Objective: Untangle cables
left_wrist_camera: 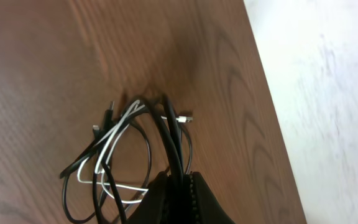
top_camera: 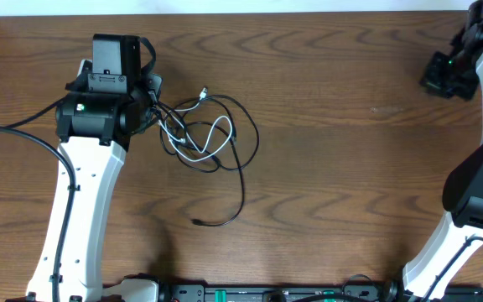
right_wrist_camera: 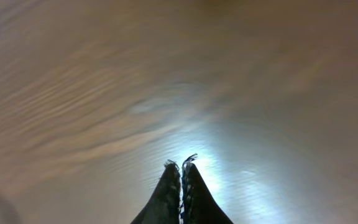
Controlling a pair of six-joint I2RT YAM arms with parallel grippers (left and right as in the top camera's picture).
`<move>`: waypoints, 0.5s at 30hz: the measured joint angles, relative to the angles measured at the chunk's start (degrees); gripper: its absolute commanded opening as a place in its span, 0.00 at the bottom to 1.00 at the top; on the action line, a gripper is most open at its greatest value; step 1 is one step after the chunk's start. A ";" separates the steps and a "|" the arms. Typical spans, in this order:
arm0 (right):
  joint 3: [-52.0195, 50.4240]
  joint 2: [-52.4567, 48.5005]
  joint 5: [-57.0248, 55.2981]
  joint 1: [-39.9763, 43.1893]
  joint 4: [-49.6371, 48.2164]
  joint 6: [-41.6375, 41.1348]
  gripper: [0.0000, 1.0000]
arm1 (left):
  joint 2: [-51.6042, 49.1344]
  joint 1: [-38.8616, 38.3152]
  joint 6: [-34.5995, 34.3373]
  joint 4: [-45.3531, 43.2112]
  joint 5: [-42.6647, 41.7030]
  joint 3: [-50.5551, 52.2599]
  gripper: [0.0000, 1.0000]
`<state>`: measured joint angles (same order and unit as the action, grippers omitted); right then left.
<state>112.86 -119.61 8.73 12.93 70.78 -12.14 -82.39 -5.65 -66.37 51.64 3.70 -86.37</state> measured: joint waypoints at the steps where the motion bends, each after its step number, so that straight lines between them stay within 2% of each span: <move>1: 0.00 0.00 3.37 -0.50 -0.09 2.27 0.01 | 0.00 0.00 1.07 -0.94 -0.76 0.00 0.07; 7: 0.00 0.00 19.28 -5.11 0.22 12.15 0.20 | 0.00 0.00 13.25 -9.86 -10.19 0.07 0.07; 11: 0.00 0.00 23.80 -9.03 0.28 15.67 0.40 | 0.00 -0.02 22.14 -15.76 -20.52 0.11 0.08; 15: 0.00 0.00 26.10 -12.72 -0.70 17.66 0.52 | 0.00 -0.02 29.46 -19.96 -32.85 0.15 0.07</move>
<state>112.86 -119.61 34.83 0.21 70.08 5.52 -82.39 -5.67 -36.91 31.68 -29.15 -86.21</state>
